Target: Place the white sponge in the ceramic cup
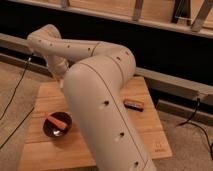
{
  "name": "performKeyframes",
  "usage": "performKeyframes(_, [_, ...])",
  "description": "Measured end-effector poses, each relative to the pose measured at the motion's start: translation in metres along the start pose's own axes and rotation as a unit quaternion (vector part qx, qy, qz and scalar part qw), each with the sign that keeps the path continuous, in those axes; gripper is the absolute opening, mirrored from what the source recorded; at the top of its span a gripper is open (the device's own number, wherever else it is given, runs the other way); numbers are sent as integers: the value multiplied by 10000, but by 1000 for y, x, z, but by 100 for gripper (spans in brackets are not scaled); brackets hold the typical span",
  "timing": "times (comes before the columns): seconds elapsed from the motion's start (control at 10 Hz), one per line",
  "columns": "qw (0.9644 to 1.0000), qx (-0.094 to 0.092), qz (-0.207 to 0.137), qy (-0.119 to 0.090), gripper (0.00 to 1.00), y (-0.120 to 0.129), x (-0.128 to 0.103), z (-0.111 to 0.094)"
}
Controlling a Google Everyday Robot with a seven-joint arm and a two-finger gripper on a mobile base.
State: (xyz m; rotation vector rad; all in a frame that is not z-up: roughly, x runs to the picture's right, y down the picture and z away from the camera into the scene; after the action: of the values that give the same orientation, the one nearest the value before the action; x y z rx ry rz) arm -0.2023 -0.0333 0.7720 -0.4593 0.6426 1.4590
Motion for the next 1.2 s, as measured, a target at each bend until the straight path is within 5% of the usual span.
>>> performKeyframes(0.6, [9980,341,-95,523,0,-14,5,24])
performKeyframes(1.2, [9909,582,-374,1154,0,-19,15,49])
